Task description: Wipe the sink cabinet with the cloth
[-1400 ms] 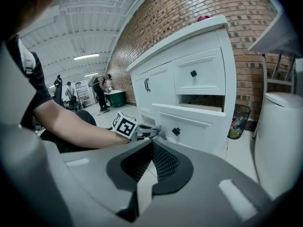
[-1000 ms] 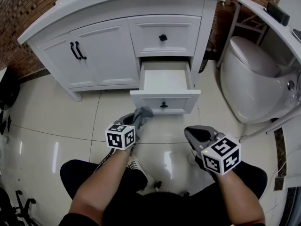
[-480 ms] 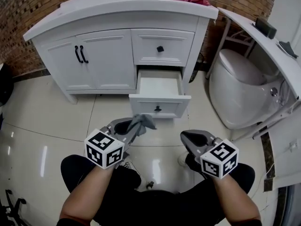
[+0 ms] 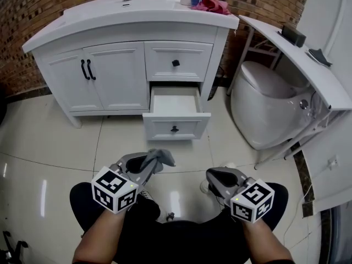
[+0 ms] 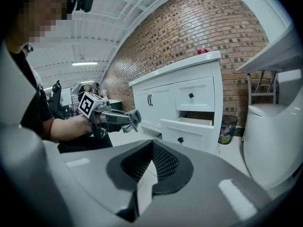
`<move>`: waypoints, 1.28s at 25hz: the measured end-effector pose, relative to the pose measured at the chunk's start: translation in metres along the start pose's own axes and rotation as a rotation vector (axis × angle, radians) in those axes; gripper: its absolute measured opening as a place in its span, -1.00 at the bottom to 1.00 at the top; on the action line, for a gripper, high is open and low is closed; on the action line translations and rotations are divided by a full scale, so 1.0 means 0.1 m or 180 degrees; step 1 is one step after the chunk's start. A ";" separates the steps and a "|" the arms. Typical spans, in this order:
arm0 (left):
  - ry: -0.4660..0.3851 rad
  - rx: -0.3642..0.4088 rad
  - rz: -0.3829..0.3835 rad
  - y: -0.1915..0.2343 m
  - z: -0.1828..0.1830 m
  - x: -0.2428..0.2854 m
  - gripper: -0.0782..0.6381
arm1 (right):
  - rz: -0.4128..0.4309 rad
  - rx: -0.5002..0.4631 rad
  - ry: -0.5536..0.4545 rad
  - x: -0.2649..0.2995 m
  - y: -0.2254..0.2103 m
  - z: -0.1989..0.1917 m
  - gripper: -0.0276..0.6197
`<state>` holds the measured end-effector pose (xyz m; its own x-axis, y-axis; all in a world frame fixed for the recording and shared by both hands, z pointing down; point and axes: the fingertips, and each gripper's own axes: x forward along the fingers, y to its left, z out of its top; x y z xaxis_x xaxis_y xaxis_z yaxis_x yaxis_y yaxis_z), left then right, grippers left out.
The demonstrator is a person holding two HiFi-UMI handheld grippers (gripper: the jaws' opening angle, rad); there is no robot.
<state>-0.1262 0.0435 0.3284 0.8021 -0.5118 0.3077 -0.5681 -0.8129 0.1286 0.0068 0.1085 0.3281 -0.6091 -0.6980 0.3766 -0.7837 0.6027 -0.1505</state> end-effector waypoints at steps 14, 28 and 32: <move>0.0010 0.0120 -0.0134 -0.14 -0.08 0.00 -0.68 | -0.0172 0.0071 -0.0073 0.05 -0.18 -0.06 -0.91; -0.0045 0.0092 -0.0085 -0.07 -0.07 0.01 -0.68 | -0.0168 -0.0042 -0.0054 0.12 -0.18 0.01 -0.91; -0.0022 0.0089 -0.0093 -0.06 -0.10 0.02 -0.68 | -0.0166 -0.0043 -0.0062 0.12 -0.18 -0.01 -0.91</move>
<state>-0.1228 0.0504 0.3381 0.8196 -0.4895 0.2977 -0.5390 -0.8349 0.1111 0.0138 0.0891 0.3363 -0.5700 -0.7358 0.3657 -0.8127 0.5705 -0.1187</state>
